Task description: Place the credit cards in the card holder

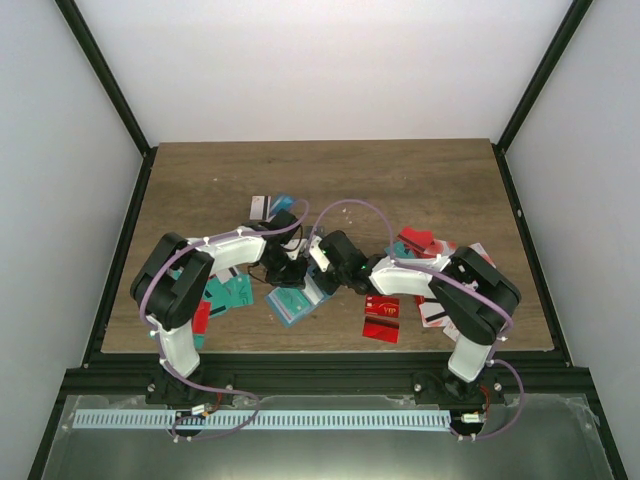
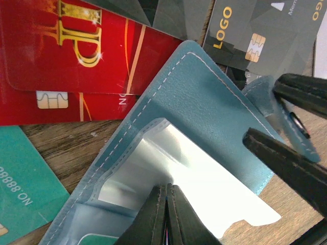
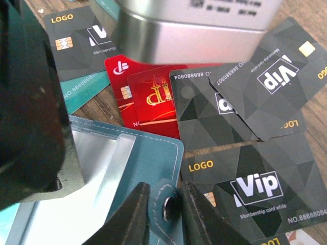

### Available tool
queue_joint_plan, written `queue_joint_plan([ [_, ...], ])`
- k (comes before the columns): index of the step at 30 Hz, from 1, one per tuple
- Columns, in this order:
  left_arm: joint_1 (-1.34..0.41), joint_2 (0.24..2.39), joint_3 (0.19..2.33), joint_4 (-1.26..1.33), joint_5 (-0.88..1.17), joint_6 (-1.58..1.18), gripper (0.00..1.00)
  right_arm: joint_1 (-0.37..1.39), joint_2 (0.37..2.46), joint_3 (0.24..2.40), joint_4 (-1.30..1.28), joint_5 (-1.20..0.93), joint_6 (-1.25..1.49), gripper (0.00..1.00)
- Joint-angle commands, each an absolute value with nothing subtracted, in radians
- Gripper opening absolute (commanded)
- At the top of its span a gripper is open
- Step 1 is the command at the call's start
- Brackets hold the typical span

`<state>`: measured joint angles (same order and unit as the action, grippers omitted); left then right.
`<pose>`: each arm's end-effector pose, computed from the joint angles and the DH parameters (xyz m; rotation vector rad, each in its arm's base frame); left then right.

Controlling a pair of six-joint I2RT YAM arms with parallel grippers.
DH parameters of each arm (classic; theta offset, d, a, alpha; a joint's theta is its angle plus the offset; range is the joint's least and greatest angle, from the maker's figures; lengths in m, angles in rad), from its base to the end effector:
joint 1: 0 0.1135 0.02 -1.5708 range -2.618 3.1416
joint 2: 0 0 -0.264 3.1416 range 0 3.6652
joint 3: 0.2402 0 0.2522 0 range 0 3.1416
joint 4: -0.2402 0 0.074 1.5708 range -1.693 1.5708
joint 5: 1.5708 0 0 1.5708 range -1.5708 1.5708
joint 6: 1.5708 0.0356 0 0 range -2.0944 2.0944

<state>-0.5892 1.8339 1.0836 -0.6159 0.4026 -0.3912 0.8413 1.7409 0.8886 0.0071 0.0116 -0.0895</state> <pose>0.2670 -0.1952 0.1407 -0.3653 -3.0304 0.6969 0.2295 0.2561 0.1468 -1.0914 2.1853 0.3272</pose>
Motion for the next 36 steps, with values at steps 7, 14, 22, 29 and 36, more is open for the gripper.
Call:
queue_joint_plan([
  [7, -0.595, 1.831, 1.133, -0.66, 0.395, -0.402, 0.04, 0.845, 1.761, 0.938, -0.059, 0.041, -0.057, 0.01],
  [14, -0.586, 1.703, 1.157, -0.754, 0.351, -0.449, 0.23, 0.842, 1.74, 0.916, -0.129, -0.042, 0.057, 0.01],
  [22, -0.557, 1.444, 0.936, -0.777, 0.284, -0.565, 0.5, 0.842, 1.723, 0.876, -0.167, -0.087, 0.17, 0.01],
  [29, -0.533, 1.289, 0.743, -0.686, 0.292, -0.685, 0.61, 0.842, 1.729, 0.864, -0.211, -0.12, 0.247, 0.01],
  [36, -0.508, 1.257, 0.593, -0.494, 0.367, -0.744, 0.61, 0.842, 1.711, 0.826, -0.206, -0.151, 0.29, 0.01],
])
